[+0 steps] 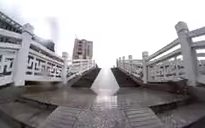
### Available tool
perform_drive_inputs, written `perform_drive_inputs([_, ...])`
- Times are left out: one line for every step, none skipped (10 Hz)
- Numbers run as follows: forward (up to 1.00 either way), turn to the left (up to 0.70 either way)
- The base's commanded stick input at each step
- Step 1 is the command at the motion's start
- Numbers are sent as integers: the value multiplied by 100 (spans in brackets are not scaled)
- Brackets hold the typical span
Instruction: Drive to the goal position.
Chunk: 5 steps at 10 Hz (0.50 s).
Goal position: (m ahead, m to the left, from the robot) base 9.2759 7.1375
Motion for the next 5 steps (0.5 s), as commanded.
perform_drive_inputs([60,1])
perform_drive_inputs([60,1])
perform_drive_inputs([60,1])
perform_drive_inputs([60,1])
perform_drive_inputs([60,1])
